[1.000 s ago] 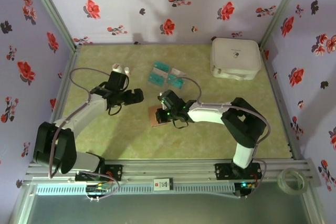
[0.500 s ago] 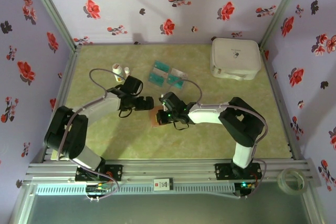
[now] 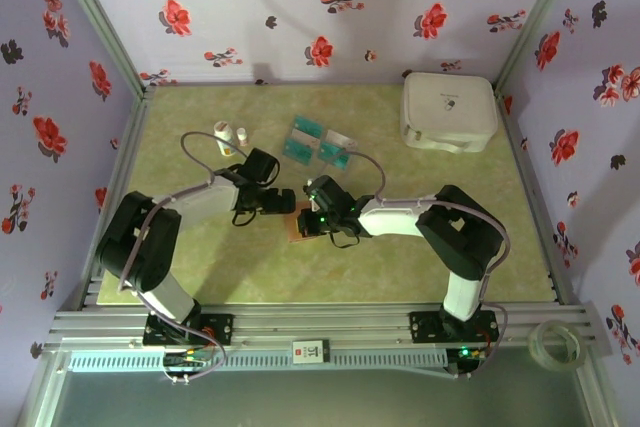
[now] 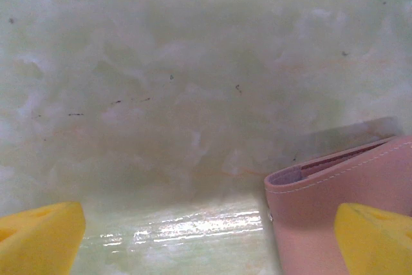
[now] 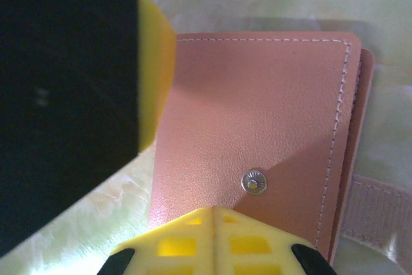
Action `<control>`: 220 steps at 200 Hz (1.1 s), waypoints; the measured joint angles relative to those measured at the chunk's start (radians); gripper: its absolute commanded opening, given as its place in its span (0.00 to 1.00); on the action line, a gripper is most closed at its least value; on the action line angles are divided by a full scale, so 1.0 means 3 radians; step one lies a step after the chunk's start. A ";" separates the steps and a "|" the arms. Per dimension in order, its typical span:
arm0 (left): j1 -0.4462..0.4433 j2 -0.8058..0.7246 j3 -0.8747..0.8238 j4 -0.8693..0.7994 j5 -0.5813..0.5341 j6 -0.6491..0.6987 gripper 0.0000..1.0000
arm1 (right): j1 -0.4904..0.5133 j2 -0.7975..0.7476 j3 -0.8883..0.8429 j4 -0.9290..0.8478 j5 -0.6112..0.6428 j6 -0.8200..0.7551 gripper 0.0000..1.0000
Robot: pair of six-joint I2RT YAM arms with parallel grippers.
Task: Put the credit cards into the card holder
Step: Close the card holder at the center of the table, then close the button on the card holder.
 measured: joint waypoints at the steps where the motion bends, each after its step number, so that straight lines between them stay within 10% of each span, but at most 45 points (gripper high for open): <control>1: -0.0001 0.0003 0.0000 0.0000 -0.0003 0.0001 1.00 | 0.0000 0.0000 0.0000 0.0000 0.0000 0.0000 0.06; 122: -0.0137 0.0132 0.0000 0.0014 -0.0333 0.0032 1.00 | -0.0357 -0.0801 -0.0066 -0.0506 0.0173 -0.0154 0.41; 220: -0.0252 0.0142 0.0014 0.0014 -0.0572 0.0080 1.00 | -0.0462 -0.0491 0.0292 -0.1170 0.0332 -0.0437 0.37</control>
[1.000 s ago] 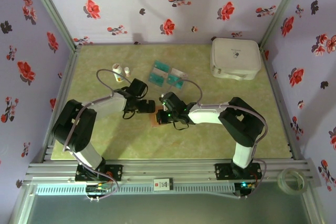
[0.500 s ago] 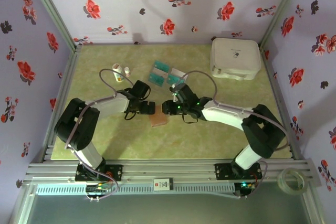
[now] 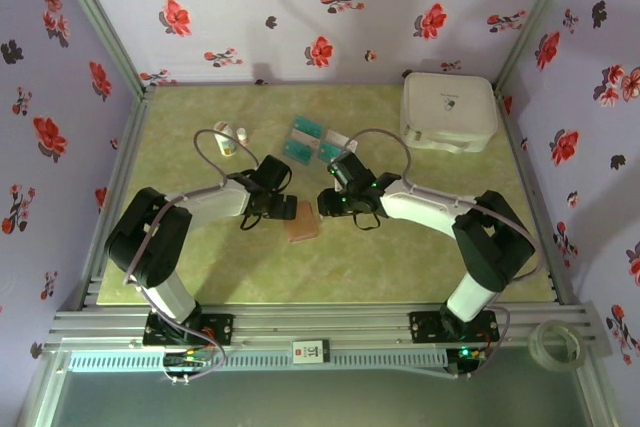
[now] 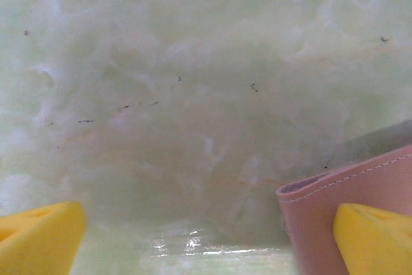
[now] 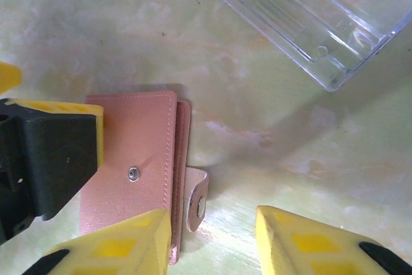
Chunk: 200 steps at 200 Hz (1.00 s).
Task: Put the credit cards into the card holder
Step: Close the button on the card holder.
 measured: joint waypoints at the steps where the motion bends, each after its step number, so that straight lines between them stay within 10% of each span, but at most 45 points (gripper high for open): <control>1: 0.0000 0.0000 0.0000 -0.0001 0.0000 0.0000 1.00 | 0.0000 0.0003 0.0001 -0.0001 0.0000 0.0000 0.37; 200: -0.0006 0.0008 0.0006 -0.0001 -0.0017 0.0001 1.00 | 0.0000 0.0314 0.0207 -0.0061 -0.0051 -0.0102 0.08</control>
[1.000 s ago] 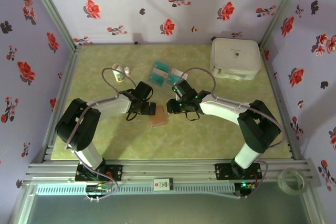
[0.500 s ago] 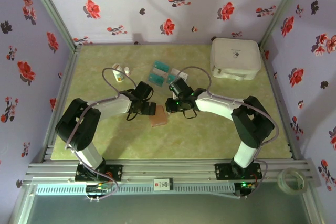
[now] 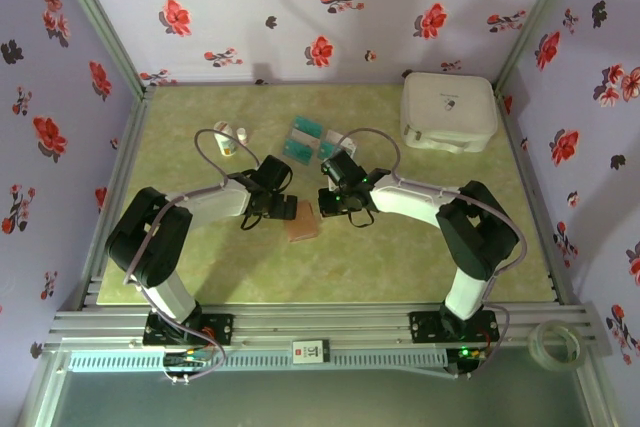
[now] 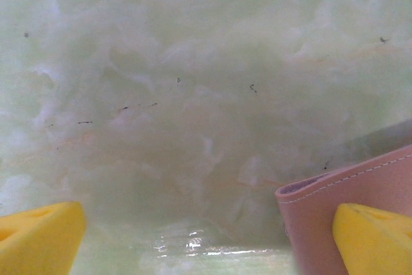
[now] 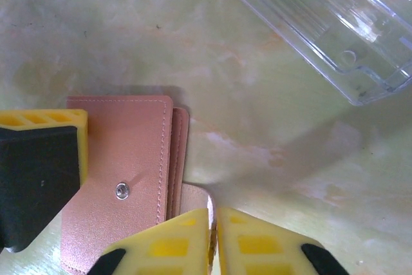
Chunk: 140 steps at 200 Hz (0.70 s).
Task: Put the credit cards into the card holder
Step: Close the button on the card holder.
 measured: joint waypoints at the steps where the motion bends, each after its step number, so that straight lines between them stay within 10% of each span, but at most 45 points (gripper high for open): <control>1: 0.0000 0.0000 0.0000 0.0000 0.0000 0.0000 1.00 | 0.0000 0.0000 0.0000 0.0000 -0.0001 0.0001 0.08; 140: 0.0000 -0.0001 0.0000 0.0000 -0.0010 0.0000 1.00 | 0.0000 0.0000 -0.0008 0.0177 -0.0282 0.0100 0.00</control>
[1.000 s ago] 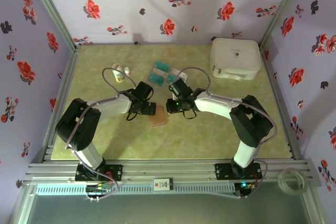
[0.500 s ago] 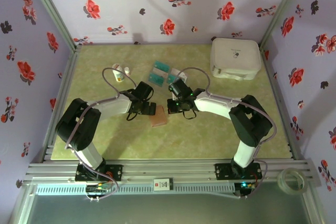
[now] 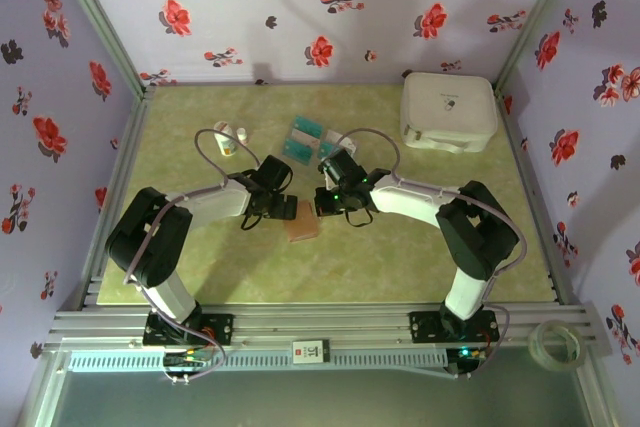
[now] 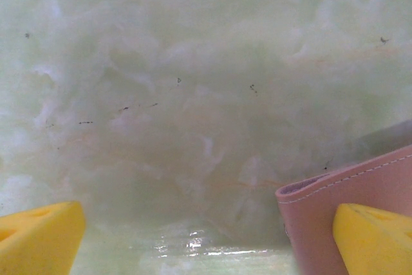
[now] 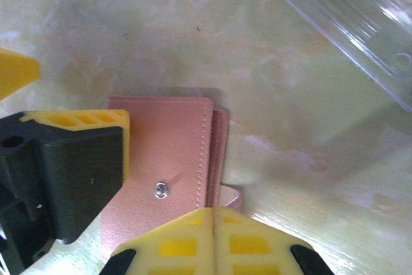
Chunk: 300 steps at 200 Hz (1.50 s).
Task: Put the credit cards into the card holder
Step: Close the button on the card holder.
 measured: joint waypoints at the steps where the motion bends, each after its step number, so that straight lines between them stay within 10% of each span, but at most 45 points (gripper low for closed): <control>1: 0.0000 0.0000 0.0000 0.0000 0.0000 0.0000 1.00 | 0.0000 0.0000 0.0000 0.0001 -0.0003 0.0001 0.00; 300: -0.0013 -0.0003 -0.0020 0.0036 -0.0001 0.0000 1.00 | 0.0126 0.0431 -0.0062 0.0727 -0.0362 0.0423 0.00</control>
